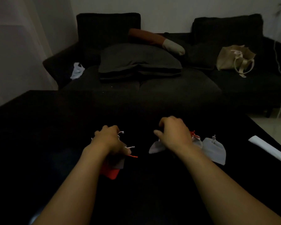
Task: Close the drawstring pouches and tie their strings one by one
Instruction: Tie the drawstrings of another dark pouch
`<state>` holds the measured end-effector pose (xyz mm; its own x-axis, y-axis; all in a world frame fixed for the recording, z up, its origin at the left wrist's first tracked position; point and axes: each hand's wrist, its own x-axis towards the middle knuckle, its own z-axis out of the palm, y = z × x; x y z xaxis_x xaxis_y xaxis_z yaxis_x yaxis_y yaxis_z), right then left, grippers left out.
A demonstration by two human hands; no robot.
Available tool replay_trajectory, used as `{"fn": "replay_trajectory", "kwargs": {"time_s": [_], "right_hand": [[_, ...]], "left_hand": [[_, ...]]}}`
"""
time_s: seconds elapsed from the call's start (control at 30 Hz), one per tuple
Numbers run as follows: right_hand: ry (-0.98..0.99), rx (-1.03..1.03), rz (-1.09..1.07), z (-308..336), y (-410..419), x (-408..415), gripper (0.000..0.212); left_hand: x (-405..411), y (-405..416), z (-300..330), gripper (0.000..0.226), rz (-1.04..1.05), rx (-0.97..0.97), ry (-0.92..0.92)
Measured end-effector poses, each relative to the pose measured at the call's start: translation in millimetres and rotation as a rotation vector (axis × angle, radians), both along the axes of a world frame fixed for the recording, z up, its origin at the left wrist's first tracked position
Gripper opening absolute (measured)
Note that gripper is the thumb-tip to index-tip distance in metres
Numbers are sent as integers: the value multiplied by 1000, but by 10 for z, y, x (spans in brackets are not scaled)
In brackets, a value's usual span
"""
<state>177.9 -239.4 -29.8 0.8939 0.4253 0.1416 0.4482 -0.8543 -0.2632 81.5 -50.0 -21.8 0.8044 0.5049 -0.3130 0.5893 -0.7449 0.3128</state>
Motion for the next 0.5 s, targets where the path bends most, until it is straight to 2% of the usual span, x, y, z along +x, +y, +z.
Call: {"fn": "replay_trajectory", "kwargs": {"time_s": [0.03, 0.07, 0.17, 0.2, 0.3, 0.37, 0.43, 0.5], "right_hand": [[-48, 44, 69, 23, 72, -59, 32], [-14, 84, 157, 38, 143, -125, 34], [434, 146, 297, -116, 396, -320, 39], [494, 124, 301, -194, 485, -363, 42], [440, 116, 270, -371, 680, -398, 43], [414, 172, 248, -423, 788, -403, 26], [353, 211, 202, -423, 837, -391, 10], [336, 261, 212, -383, 845, -366, 10]], "left_hand": [[-45, 63, -8, 99, 20, -26, 17], [-71, 110, -15, 102, 39, -63, 35], [-157, 218, -55, 102, 22, -108, 109], [-193, 246, -78, 97, 5, -98, 113], [-256, 295, -172, 82, -37, -103, 61], [-297, 343, -240, 85, -56, -126, 36], [-317, 395, -300, 78, -71, -106, 5], [-353, 437, -335, 67, -86, -88, 5]]}}
